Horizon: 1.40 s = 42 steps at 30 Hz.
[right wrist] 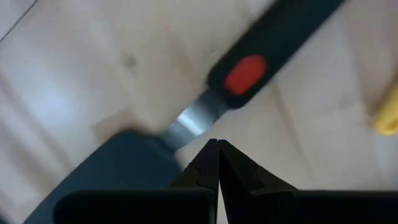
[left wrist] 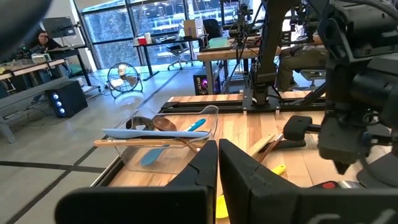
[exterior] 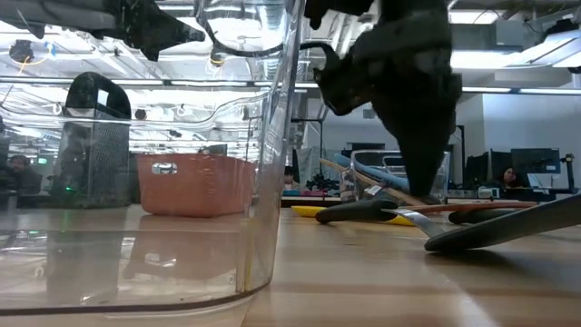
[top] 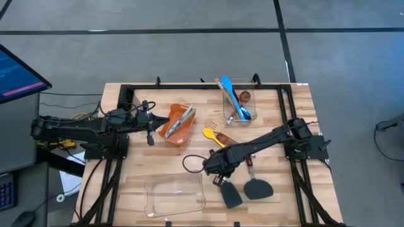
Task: Pick & Place Kitchen Items
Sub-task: Put the black flipper spatula into the bottom transparent bin
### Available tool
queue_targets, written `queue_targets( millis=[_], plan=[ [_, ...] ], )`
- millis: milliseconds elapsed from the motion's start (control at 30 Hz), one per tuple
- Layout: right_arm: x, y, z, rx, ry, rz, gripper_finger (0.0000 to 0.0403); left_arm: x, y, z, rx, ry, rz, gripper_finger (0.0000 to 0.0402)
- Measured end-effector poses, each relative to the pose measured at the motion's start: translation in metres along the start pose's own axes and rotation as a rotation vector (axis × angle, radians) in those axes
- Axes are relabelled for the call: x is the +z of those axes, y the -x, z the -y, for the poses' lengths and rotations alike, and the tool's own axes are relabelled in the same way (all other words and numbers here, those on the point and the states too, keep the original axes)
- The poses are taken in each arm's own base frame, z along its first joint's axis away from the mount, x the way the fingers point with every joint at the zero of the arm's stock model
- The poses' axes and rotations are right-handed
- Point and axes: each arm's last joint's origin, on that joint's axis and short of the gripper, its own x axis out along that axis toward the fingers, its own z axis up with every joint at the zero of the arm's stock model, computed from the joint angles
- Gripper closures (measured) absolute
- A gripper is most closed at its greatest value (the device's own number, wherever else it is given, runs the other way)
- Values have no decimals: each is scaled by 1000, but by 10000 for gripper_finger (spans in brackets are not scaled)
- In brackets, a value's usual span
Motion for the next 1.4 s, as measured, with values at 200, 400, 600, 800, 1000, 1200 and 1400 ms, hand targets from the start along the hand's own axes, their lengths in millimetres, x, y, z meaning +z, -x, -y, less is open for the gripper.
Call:
queue_targets(
  millis=[200,400,600,800,1000,1200,1400],
  plan=[
    [1,-2,2,-24,-65,27,403,0,0,0,2,0,0,398],
    [2,-2,3,-19,-182,22,374,0,0,0,4,0,0,398],
    [2,-2,2,-16,-191,24,310,0,0,0,4,0,0,398],
    [4,-1,1,4,-223,40,255,0,0,0,3,0,-1,398],
    [6,-2,-2,33,-215,64,220,0,0,0,3,0,0,398],
    [6,-20,0,41,-169,69,208,0,0,0,3,0,0,398],
    [2,-30,5,30,-165,63,214,0,0,0,0,0,1,398]
  ],
)
